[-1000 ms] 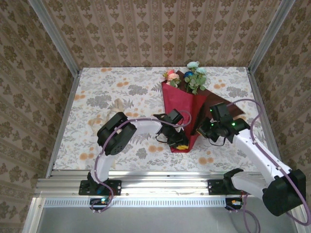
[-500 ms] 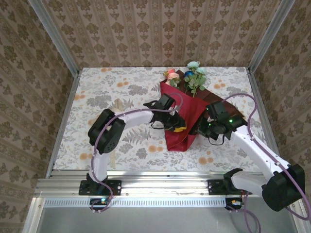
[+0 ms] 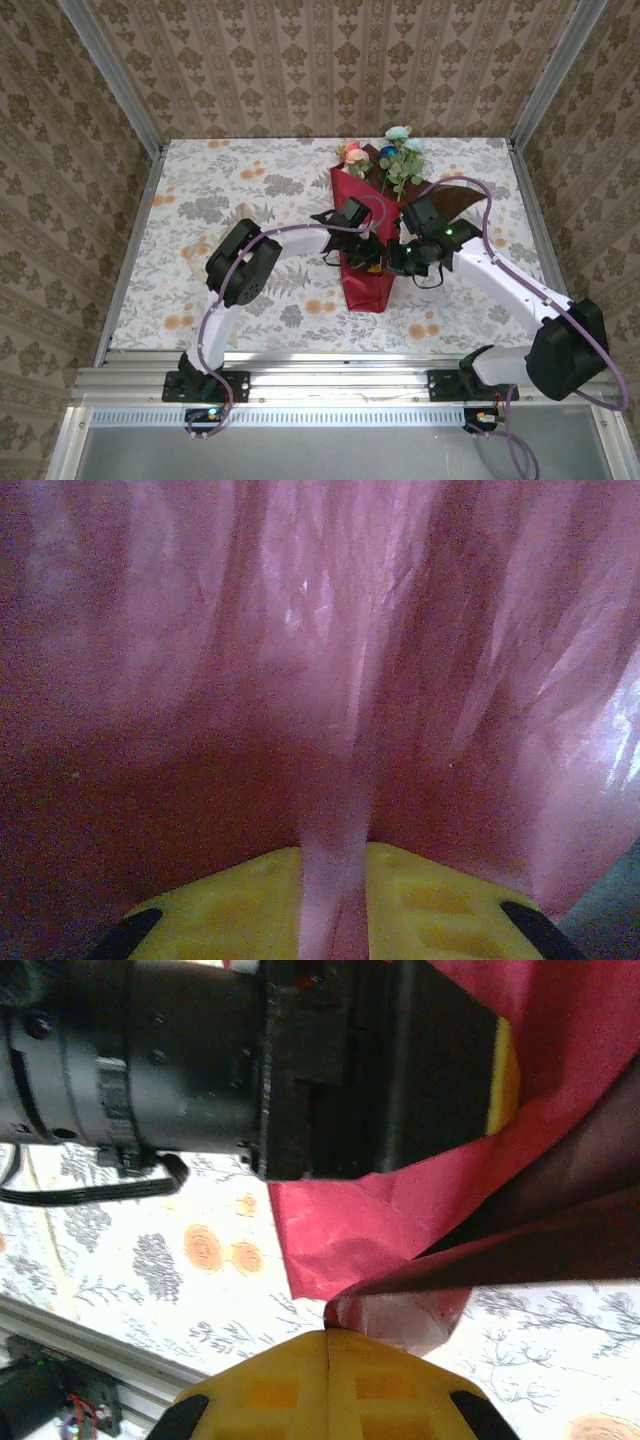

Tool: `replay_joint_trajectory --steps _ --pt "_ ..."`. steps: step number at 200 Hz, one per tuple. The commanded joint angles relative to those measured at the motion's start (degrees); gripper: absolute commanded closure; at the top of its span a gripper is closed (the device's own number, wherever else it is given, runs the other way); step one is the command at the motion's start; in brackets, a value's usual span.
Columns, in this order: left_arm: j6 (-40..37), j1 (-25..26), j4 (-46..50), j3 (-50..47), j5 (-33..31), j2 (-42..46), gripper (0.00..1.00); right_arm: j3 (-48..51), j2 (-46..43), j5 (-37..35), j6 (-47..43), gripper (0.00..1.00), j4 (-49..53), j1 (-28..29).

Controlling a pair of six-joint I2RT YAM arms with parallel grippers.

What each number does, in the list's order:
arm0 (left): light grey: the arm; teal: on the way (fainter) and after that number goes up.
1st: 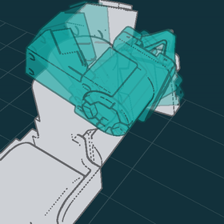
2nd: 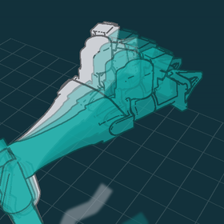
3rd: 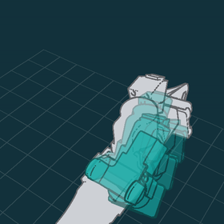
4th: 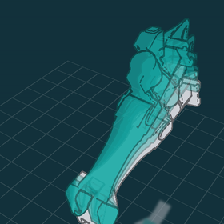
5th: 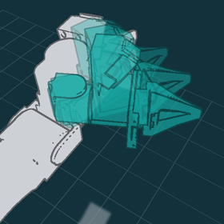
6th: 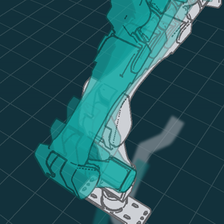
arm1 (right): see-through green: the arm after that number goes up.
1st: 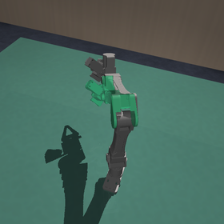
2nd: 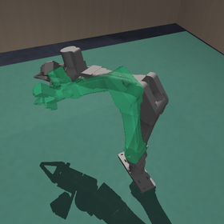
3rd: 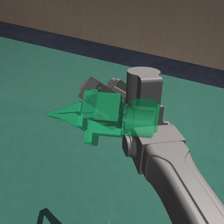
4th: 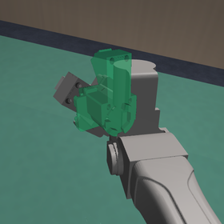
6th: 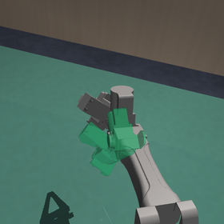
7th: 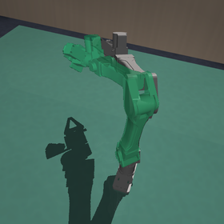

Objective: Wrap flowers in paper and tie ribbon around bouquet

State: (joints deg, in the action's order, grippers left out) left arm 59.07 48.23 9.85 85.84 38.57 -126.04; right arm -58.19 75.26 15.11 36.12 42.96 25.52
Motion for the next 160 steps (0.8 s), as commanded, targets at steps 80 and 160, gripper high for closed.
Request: replay_joint_trajectory --steps 80,160 --pt "-1.4 -0.6 3.1 0.2 0.5 -0.8 0.78 4.4 14.8 7.9 -5.7 0.36 -8.0 -42.7" --pt "-2.0 -0.5 4.3 1.5 1.1 -1.6 0.79 -1.0 25.9 11.2 -7.5 0.74 -17.6 -46.8"
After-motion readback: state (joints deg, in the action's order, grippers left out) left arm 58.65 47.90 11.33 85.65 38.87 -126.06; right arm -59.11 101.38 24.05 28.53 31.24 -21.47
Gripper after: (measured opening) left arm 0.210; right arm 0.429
